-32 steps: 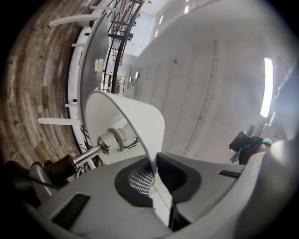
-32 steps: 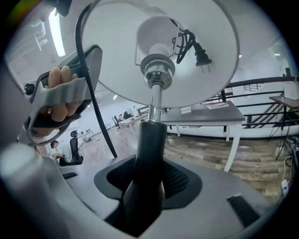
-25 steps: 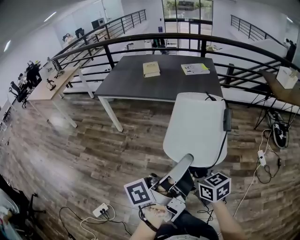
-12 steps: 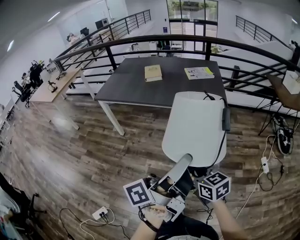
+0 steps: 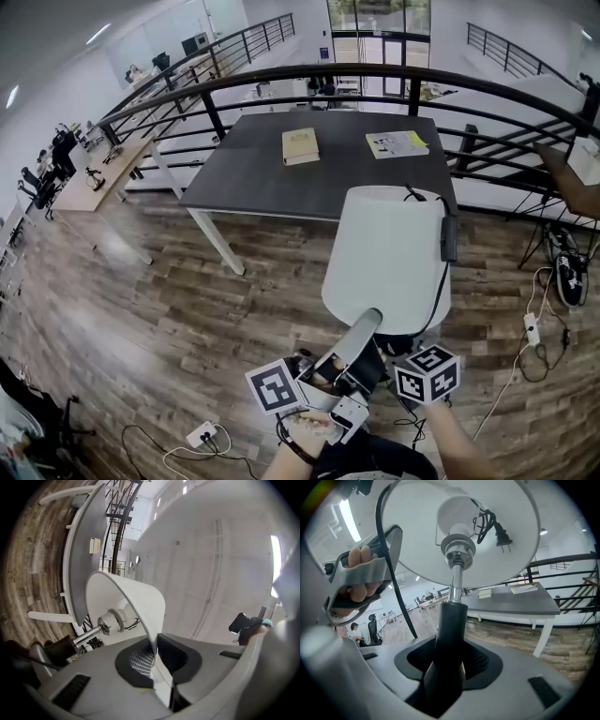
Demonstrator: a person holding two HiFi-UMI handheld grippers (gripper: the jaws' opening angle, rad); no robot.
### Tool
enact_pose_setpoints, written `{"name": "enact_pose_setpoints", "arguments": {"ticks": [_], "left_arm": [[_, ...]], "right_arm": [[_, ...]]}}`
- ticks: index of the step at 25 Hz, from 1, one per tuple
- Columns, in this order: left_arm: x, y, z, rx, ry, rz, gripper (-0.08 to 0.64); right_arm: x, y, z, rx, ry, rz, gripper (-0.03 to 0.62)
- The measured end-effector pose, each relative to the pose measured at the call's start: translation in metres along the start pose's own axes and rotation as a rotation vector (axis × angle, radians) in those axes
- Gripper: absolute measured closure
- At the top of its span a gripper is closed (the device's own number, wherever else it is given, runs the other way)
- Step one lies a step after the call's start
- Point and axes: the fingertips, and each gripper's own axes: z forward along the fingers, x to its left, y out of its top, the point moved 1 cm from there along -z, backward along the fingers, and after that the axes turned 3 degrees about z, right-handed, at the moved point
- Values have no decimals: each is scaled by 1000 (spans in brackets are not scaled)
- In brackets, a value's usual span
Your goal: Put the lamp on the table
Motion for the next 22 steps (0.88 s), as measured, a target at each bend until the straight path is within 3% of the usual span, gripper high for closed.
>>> {"name": "enact_pose_setpoints", "arguments": {"ticks": [22], "left_arm": [[94, 157, 113, 80, -27, -40, 532]], "right_arm": [[-109, 127, 137, -39, -81, 25, 414]]}}
